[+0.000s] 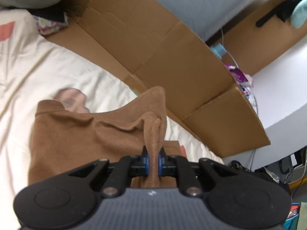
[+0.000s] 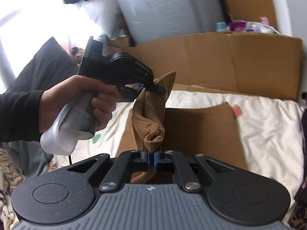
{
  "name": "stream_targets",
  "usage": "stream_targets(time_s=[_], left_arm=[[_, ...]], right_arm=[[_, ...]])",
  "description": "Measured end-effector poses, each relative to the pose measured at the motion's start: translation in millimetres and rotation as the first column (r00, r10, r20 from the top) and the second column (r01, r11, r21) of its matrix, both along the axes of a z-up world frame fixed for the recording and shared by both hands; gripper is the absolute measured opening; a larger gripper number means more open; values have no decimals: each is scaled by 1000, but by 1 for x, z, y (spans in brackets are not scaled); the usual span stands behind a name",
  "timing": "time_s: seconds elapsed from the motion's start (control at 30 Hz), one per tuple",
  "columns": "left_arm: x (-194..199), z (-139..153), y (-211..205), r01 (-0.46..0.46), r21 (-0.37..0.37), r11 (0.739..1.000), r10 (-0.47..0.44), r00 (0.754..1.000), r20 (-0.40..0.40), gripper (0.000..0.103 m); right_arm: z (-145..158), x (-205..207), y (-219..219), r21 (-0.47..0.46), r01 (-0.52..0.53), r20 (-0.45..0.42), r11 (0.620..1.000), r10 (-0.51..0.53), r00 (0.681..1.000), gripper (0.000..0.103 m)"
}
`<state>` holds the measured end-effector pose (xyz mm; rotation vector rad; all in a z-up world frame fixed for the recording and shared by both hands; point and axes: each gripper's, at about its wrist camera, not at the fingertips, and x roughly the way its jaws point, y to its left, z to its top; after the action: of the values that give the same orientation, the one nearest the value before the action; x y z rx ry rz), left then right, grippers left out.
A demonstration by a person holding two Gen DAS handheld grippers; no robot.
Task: Fold clothes
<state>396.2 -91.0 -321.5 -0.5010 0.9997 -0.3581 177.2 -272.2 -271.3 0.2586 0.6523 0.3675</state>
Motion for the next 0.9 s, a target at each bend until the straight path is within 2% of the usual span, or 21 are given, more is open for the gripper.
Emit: stream_targets(time_s=[0.43, 0.73, 0.9], left_arm=[[-10, -26, -76, 55, 85, 995, -58, 998, 29, 9], [-19, -43, -118, 133, 182, 974, -141, 989, 34, 9], [-20, -58, -132, 132, 212, 968, -139, 990, 20, 9]], right_arm=[[-29, -11, -54, 32, 153, -98, 988, -150, 984, 2], [-49, -18, -73, 46, 212, -165, 976, -201, 965, 2], [-64, -19, -83, 64, 253, -216, 965, -234, 948, 2]])
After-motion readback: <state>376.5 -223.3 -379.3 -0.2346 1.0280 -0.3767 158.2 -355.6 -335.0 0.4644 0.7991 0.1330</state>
